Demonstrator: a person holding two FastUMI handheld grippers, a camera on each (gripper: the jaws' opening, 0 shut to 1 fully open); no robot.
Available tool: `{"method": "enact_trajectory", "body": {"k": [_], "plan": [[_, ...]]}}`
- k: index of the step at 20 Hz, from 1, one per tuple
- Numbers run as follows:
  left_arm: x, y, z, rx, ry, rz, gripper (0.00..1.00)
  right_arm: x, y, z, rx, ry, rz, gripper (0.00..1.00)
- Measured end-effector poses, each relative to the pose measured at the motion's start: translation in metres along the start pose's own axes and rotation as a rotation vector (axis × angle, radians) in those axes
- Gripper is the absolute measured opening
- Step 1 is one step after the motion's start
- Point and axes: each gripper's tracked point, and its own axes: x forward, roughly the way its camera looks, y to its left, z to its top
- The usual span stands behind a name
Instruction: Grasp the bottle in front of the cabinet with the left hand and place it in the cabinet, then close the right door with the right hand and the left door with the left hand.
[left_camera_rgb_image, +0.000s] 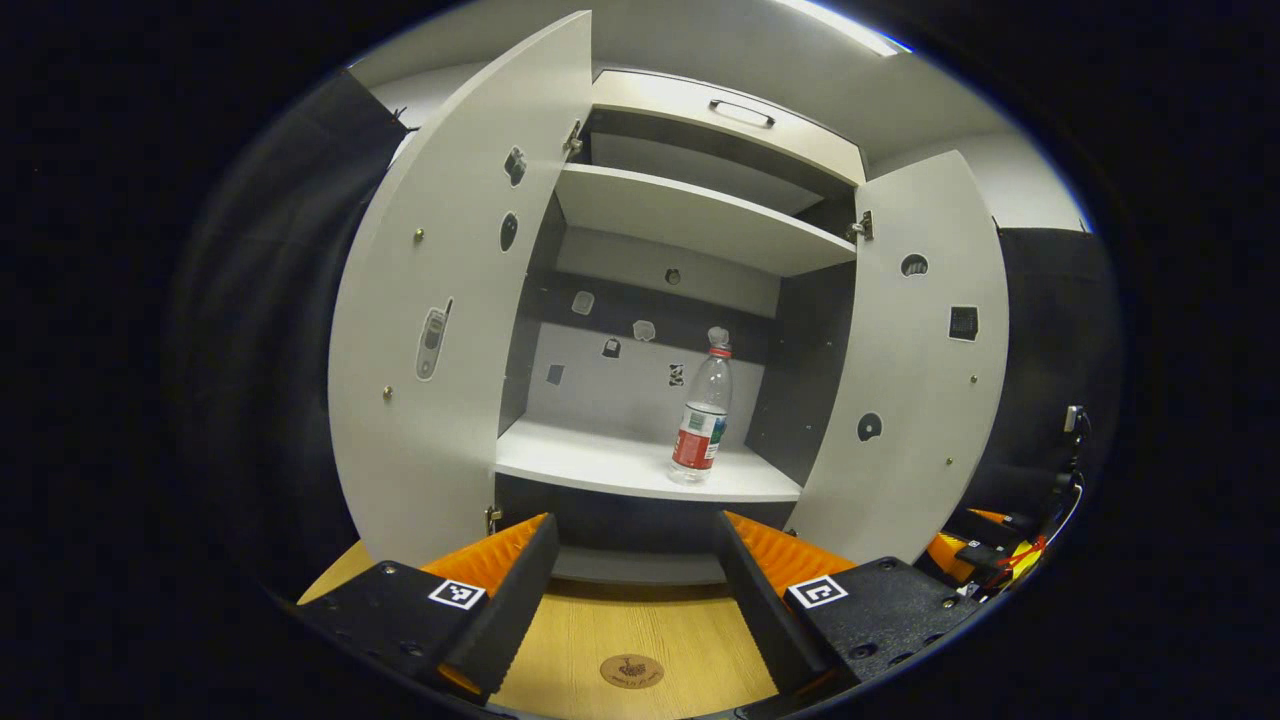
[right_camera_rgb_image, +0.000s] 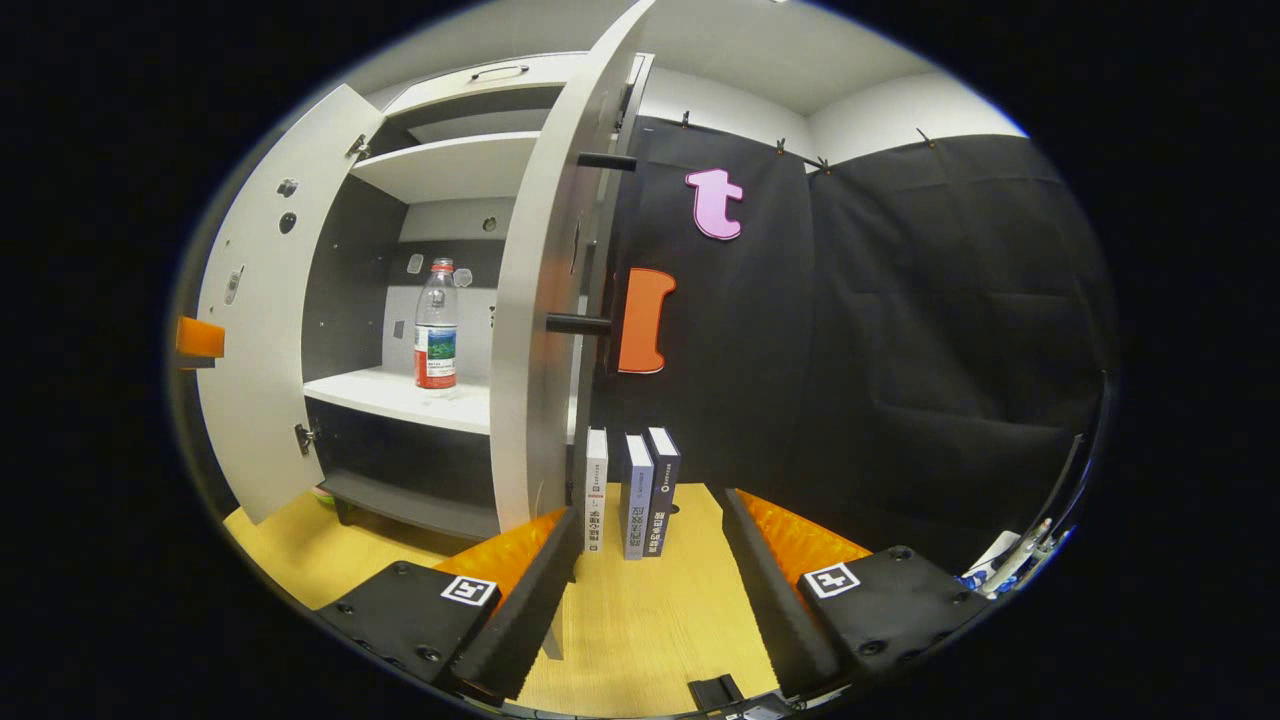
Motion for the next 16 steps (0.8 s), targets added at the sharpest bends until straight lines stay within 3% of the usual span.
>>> {"method": "enact_trajectory", "body": {"k": [9,16], "plan": [[0.012,-0.029,-0.006,-0.027,0.014,-0.08,0.95,-0.002,0.016,0.0,0.016,-0.002,0.015,0.95],[0.014,-0.038,-0.005,-0.009,0.011,-0.11,0.95,-0.001,0.06,0.004,0.02,-0.007,0.105,0.96]]}}
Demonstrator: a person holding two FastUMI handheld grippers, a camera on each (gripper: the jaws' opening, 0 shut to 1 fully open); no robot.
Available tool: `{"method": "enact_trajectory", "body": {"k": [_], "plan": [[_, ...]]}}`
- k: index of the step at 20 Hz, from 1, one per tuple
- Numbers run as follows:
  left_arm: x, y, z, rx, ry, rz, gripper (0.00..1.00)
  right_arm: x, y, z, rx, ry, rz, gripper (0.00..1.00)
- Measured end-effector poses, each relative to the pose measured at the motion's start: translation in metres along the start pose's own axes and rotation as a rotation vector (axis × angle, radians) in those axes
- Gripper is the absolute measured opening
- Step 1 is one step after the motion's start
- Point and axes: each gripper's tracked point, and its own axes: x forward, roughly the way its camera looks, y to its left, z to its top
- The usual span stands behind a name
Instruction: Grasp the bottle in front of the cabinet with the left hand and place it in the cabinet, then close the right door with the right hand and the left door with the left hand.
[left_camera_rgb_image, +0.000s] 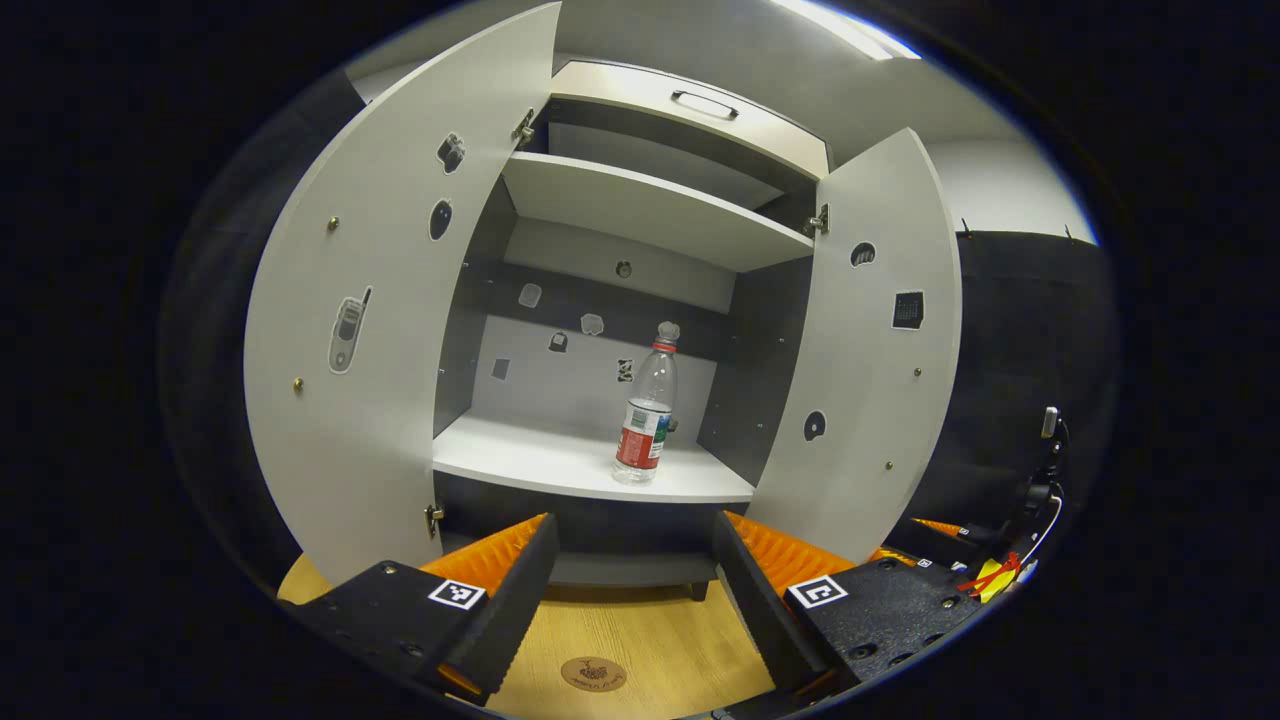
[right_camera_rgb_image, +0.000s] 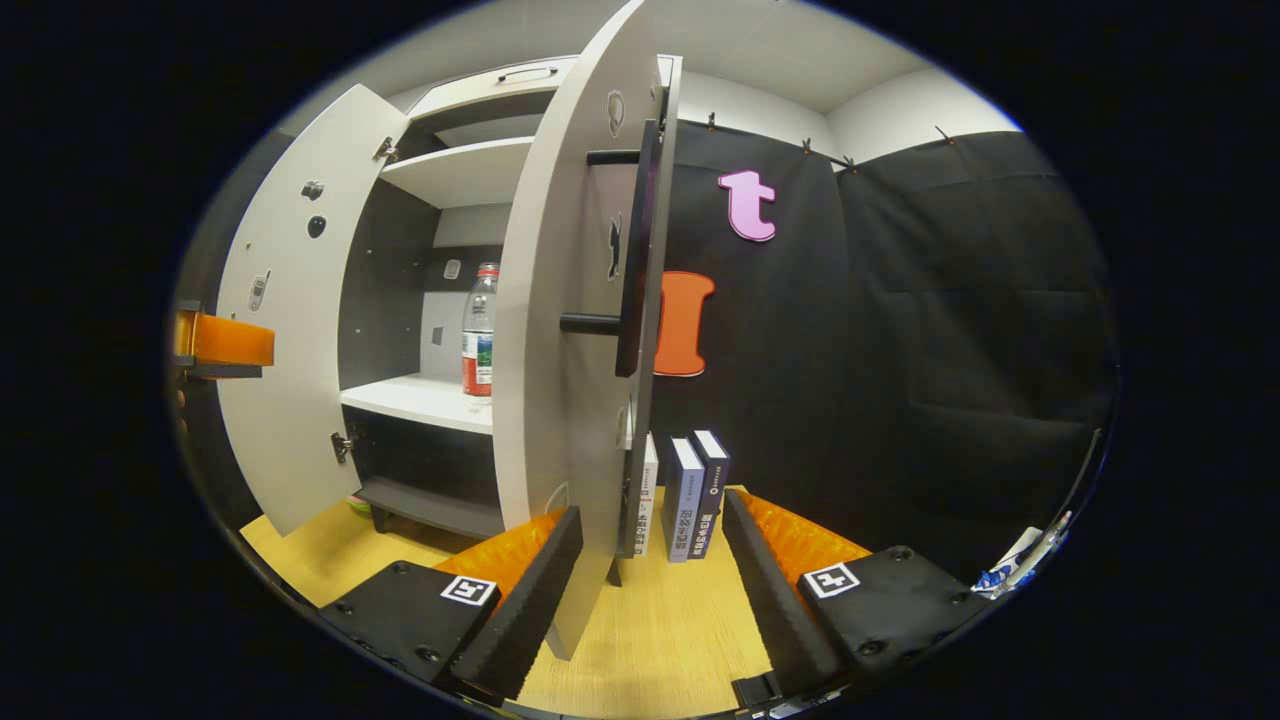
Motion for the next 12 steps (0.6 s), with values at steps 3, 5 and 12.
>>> {"method": "enact_trajectory", "body": {"k": [3,5,12], "plan": [[-0.002,0.007,0.002,0.004,-0.008,0.021,0.95,0.003,0.015,0.001,-0.004,0.002,0.036,0.95],[-0.006,0.015,0.003,0.0,-0.01,0.04,0.95,0.005,0.023,0.003,-0.004,0.004,0.059,0.95],[-0.019,0.037,0.005,0.001,-0.021,0.099,0.95,0.016,0.049,0.007,-0.035,-0.003,0.121,0.95]]}}
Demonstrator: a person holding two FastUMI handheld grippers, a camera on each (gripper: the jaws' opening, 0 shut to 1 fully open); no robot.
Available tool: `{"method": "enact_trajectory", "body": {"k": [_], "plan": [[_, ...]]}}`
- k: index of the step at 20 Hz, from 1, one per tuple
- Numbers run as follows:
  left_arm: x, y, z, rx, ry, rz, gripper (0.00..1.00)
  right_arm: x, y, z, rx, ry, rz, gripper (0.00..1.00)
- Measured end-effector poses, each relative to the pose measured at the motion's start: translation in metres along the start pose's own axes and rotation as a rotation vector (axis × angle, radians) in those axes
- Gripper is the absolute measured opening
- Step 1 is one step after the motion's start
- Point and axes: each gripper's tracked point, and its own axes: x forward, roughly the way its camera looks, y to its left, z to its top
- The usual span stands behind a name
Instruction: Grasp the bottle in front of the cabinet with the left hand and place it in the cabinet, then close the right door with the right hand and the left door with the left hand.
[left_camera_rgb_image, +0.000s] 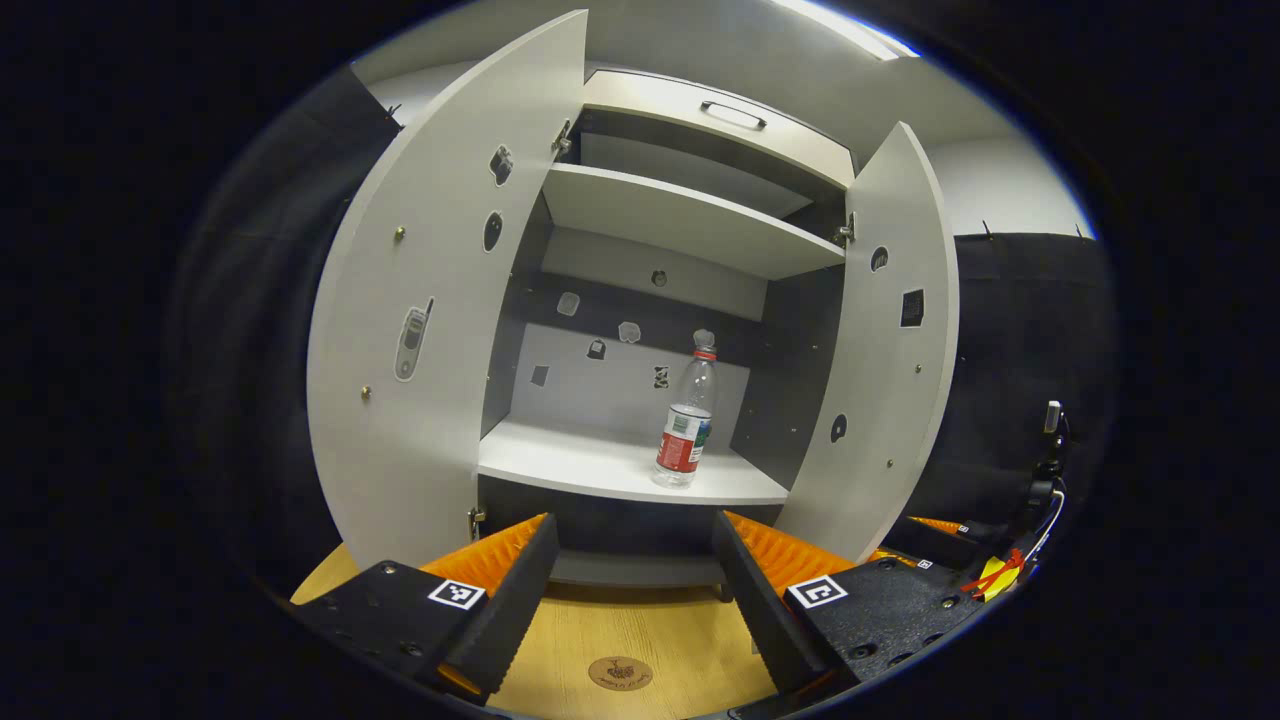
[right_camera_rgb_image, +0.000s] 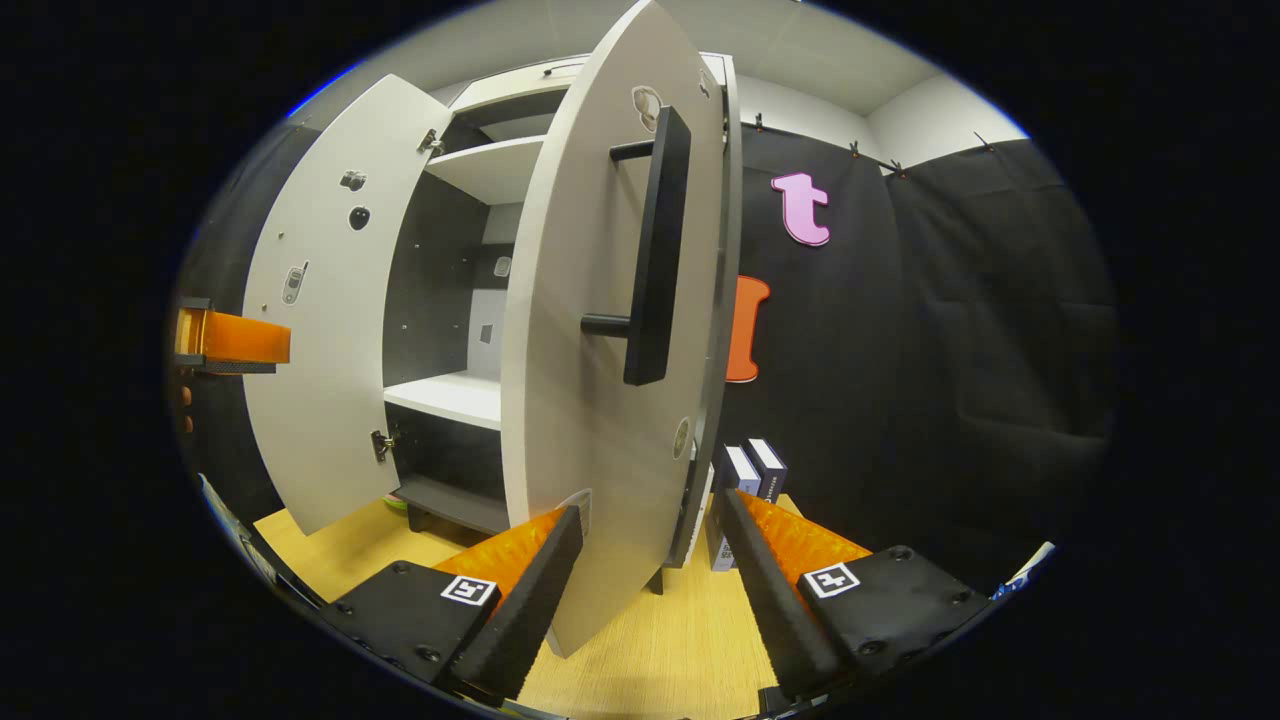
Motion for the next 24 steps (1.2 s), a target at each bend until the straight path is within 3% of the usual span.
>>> {"method": "enact_trajectory", "body": {"k": [14,19,24], "plan": [[-0.022,0.047,0.006,0.01,-0.021,0.119,0.95,0.065,0.023,0.007,-0.014,-0.021,0.053,0.96],[-0.025,0.054,0.006,0.011,-0.018,0.131,0.95,0.101,0.044,0.011,-0.052,-0.041,0.114,1.0],[-0.036,0.071,0.015,0.015,-0.039,0.164,0.94,0.127,0.069,0.013,-0.096,-0.037,0.128,0.95]]}}
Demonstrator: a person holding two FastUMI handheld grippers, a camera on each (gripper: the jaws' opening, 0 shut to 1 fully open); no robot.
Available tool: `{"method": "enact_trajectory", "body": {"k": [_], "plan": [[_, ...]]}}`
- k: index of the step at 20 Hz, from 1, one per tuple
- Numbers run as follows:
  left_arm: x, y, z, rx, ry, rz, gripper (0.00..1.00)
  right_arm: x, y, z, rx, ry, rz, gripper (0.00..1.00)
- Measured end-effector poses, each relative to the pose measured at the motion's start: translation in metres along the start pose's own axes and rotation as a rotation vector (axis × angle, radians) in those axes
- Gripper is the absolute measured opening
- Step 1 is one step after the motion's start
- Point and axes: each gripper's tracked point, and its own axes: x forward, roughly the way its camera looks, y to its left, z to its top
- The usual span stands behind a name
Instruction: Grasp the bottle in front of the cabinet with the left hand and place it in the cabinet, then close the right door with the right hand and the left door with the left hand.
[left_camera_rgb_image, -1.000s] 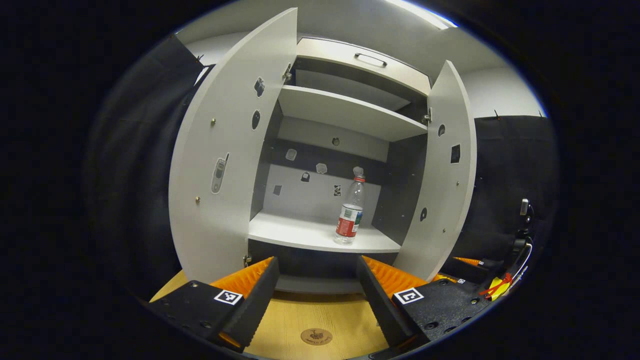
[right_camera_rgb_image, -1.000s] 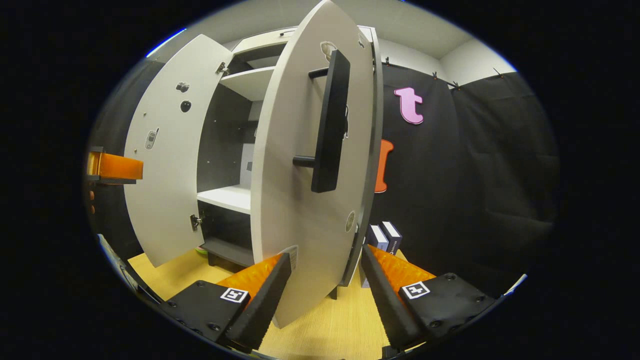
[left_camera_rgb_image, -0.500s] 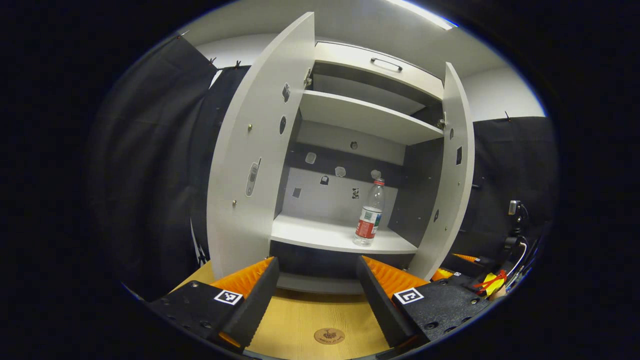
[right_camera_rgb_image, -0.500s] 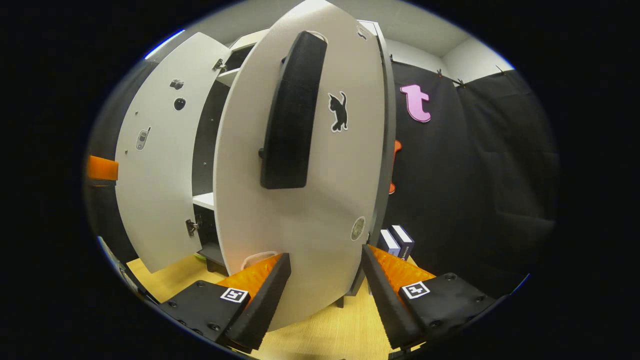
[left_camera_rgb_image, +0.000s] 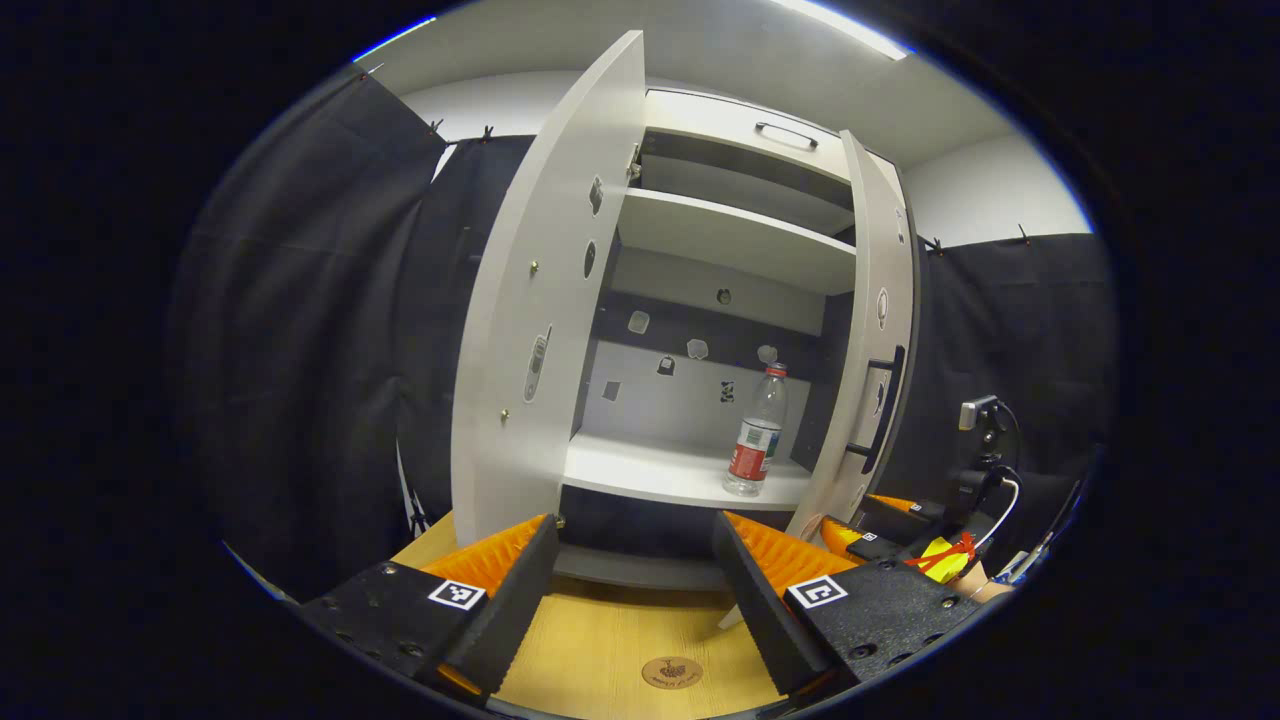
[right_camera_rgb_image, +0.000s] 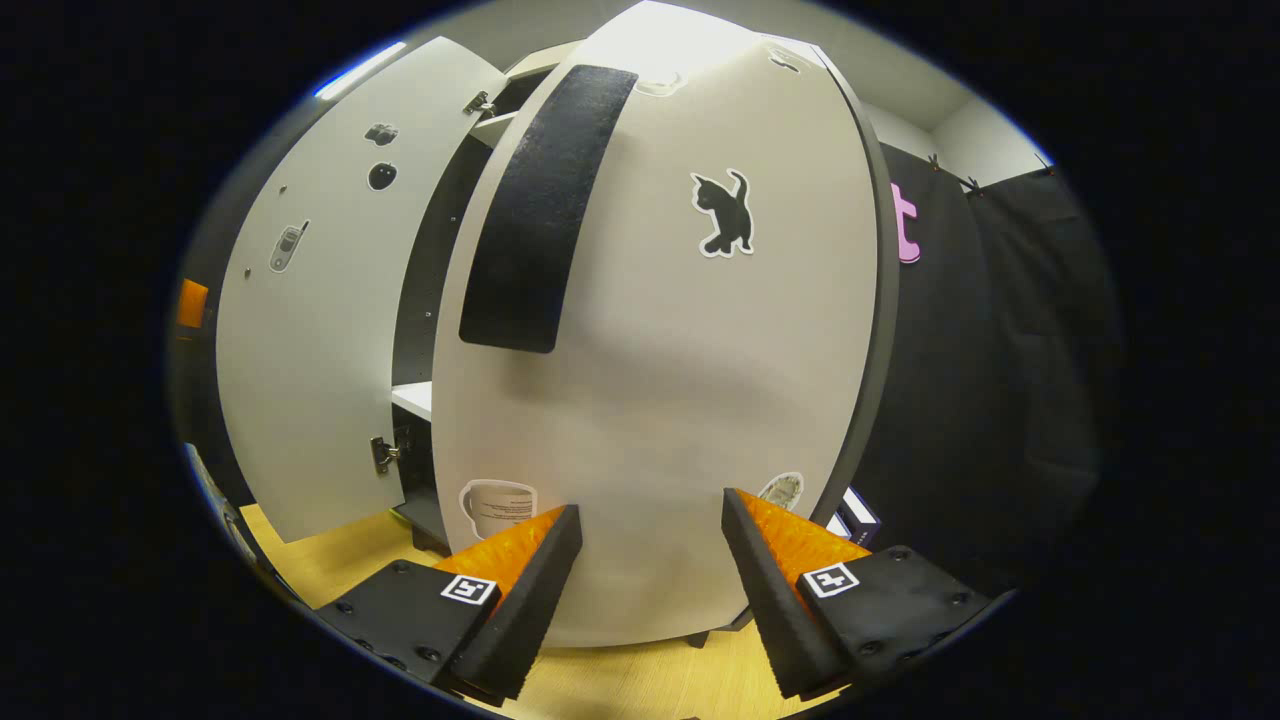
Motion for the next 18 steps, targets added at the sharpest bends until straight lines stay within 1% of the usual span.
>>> {"method": "enact_trajectory", "body": {"k": [3,4,6,7,8,10,13,14,18], "plan": [[-0.005,0.017,0.002,-0.001,-0.005,0.032,0.95,0.002,0.0,0.001,0.003,0.0,0.001,0.95],[-0.008,0.023,0.001,-0.002,-0.004,0.043,0.95,0.003,-0.001,0.0,0.01,0.001,0.0,0.89],[-0.014,0.034,0.003,0.004,-0.009,0.062,0.95,0.007,0.0,0.0,0.018,0.002,-0.006,0.89],[-0.018,0.039,0.005,0.012,-0.014,0.067,0.92,0.01,0.001,0.001,0.019,0.002,-0.01,0.89],[-0.021,0.045,0.007,0.021,-0.017,0.077,0.94,0.013,0.003,0.001,0.019,0.002,-0.014,0.89],[-0.027,0.058,0.009,0.034,-0.021,0.101,0.95,0.02,0.005,0.001,0.019,0.003,-0.019,0.89],[-0.034,0.08,0.007,0.023,-0.021,0.15,0.95,0.028,0.005,0.001,0.027,0.007,-0.023,0.89],[-0.036,0.086,0.005,0.017,-0.019,0.165,0.94,0.031,0.005,0.002,0.032,0.009,-0.023,0.96],[-0.044,0.114,-0.002,0.002,-0.012,0.232,0.95,0.043,0.001,0.002,0.061,0.023,-0.034,0.96]]}}
